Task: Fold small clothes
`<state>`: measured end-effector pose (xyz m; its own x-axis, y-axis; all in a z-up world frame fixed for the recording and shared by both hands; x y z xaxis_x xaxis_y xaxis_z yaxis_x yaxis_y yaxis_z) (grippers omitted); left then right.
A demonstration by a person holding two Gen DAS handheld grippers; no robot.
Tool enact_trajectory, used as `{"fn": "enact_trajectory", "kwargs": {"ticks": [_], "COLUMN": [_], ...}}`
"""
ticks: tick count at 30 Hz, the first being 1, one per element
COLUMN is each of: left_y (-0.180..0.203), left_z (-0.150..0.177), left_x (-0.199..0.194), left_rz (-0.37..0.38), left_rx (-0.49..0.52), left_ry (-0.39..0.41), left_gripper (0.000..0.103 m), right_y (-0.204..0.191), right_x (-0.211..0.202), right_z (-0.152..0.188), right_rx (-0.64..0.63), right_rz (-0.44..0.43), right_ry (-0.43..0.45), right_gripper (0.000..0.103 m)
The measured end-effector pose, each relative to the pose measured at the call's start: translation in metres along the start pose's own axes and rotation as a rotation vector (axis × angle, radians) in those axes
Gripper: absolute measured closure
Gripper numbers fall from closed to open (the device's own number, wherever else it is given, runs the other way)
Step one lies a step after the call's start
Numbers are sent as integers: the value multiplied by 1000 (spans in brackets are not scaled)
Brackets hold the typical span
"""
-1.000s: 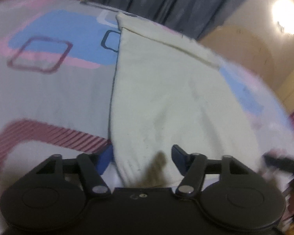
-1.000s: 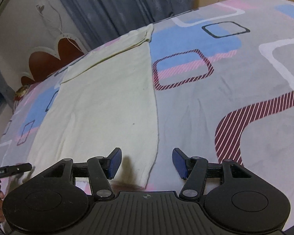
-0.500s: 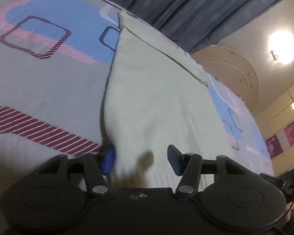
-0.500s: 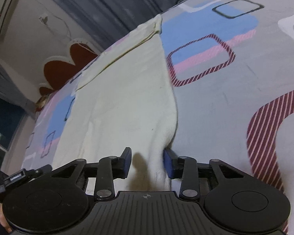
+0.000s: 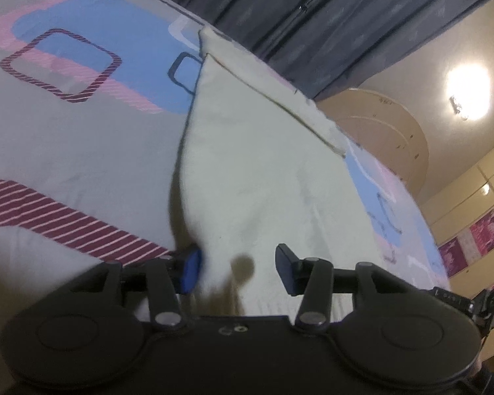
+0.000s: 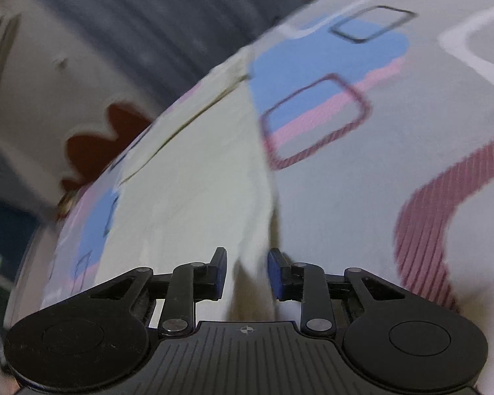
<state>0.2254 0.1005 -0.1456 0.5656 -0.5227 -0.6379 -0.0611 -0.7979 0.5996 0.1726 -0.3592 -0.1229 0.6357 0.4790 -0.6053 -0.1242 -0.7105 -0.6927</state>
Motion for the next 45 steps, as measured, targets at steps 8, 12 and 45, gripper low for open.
{"fn": "enact_trajectory", "kwargs": {"ticks": [8, 12, 45], "left_y": [-9, -9, -9], "left_z": [0, -11, -5], "left_x": [-4, 3, -27], "left_rz": [-14, -31, -73], "left_rx": [-6, -8, 1], "left_ry": [-11, -17, 84], "left_gripper": [60, 60, 99], "right_y": [0, 11, -9], "right_x": [-2, 6, 1], "right_z": [-8, -27, -8], "right_rx": [-26, 45, -100], "right_rz": [-18, -29, -34], "right_ry": [-2, 20, -28], "right_gripper": [74, 74, 99]}}
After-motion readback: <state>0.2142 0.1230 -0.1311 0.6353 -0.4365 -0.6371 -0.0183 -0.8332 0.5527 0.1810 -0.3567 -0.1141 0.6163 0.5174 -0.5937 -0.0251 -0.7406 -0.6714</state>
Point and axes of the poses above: each gripper's, at about its wrist camera, not at the fingertips, and x roughly the way its jaws point, y to its right, z to its underside, the point moved 5 cm from there along x, roughly the way its jaws point, and after that the axes turned 4 degrees about -y, right-handed, at the moved point
